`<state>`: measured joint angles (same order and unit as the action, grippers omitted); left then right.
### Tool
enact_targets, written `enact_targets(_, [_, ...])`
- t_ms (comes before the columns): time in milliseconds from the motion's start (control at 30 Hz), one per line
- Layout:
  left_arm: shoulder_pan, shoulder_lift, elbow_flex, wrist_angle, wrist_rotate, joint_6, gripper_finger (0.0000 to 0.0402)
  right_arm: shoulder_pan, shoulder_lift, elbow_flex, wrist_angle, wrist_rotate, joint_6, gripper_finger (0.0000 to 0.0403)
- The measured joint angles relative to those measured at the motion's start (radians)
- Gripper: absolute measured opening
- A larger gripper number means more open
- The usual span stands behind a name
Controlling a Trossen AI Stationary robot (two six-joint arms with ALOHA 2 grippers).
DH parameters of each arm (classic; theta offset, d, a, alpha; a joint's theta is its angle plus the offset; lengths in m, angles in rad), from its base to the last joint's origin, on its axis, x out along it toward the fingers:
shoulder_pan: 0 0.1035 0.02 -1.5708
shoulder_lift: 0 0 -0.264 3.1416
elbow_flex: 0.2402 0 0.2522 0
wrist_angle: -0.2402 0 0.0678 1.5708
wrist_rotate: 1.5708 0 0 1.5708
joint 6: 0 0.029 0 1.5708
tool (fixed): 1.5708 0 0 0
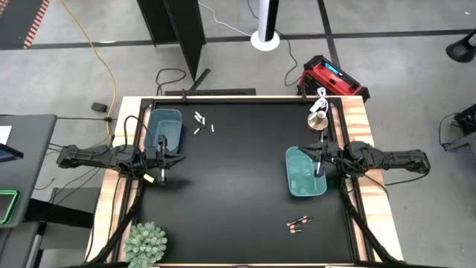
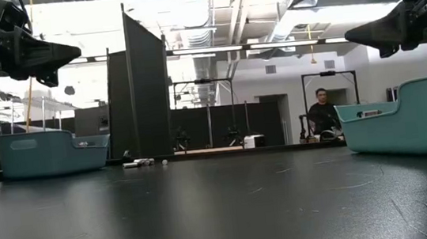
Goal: Sort batteries
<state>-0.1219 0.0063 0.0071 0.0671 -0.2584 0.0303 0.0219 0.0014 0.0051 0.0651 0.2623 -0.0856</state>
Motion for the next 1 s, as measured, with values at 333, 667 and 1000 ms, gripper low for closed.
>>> enact_targets(333, [0.0, 0.001, 0.0, 0.044, -0.045, 0.032, 0.0002, 0.0, 0.0, 0.0, 0.0, 0.0, 0.0, 0.0038])
enact_targets(667, [0.002, 0.011, 0.0, 0.578, -0.162, 0.106, 0.0002, 0.0, 0.0, 0.0, -0.002, 0.0, 0.0, 0.0038])
enact_targets(1000, [0.053, 0.203, 0.175, 0.236, -0.408, -0.173, 0.0004, 0.0, 0.0, 0.0, -0.003, 0.0, 0.0, 0.0038])
